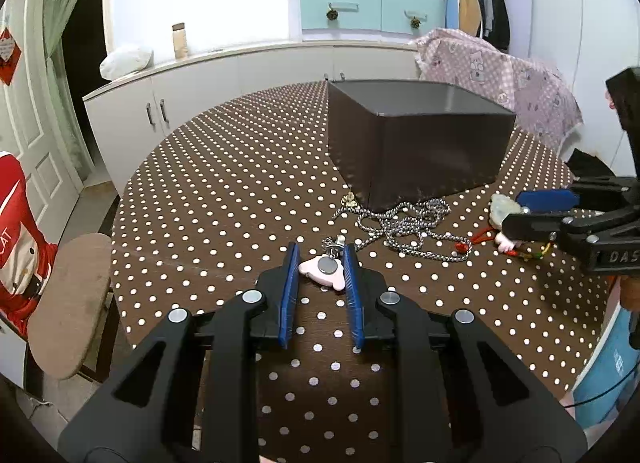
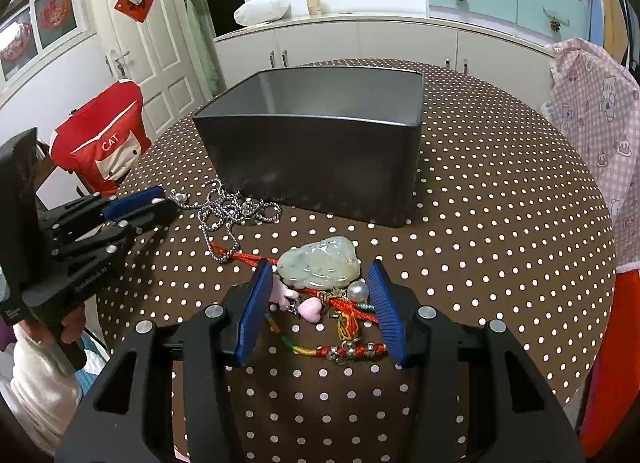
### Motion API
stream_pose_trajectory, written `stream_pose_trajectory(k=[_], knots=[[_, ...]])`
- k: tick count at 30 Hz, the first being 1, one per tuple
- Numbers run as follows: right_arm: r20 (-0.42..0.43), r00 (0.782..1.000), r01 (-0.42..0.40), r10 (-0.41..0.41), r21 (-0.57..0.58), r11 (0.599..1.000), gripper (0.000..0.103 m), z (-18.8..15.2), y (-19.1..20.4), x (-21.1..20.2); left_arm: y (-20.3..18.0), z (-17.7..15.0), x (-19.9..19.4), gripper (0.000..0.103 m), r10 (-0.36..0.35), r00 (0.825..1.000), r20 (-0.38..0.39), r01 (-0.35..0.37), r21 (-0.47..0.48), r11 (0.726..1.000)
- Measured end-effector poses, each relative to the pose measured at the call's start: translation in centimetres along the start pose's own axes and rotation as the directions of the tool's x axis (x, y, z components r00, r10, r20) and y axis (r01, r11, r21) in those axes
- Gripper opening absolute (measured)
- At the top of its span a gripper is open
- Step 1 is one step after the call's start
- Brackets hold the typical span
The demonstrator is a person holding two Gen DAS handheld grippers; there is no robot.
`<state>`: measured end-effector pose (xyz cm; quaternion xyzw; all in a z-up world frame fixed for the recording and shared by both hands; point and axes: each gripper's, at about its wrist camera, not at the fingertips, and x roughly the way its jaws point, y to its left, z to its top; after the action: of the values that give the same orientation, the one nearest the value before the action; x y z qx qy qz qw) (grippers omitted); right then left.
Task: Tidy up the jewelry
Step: 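Grasp the white-pink charm with the left gripper while the right gripper grasps the jade pendant, then carry the charm and jade pendant over the dark box with both grippers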
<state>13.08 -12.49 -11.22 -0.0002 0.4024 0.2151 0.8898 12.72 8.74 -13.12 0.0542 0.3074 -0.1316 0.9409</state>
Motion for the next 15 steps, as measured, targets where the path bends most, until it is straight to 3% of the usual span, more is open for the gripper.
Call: stream_pose_trajectory(k=[15], knots=[[0.032,0.999,0.021,-0.02,-0.027,0.999,0.042,0.7,0.2,1.0,1.0,1.7,-3.6,0.022,0.027,0.993,0.114,-0.023,-0.029,0.999]])
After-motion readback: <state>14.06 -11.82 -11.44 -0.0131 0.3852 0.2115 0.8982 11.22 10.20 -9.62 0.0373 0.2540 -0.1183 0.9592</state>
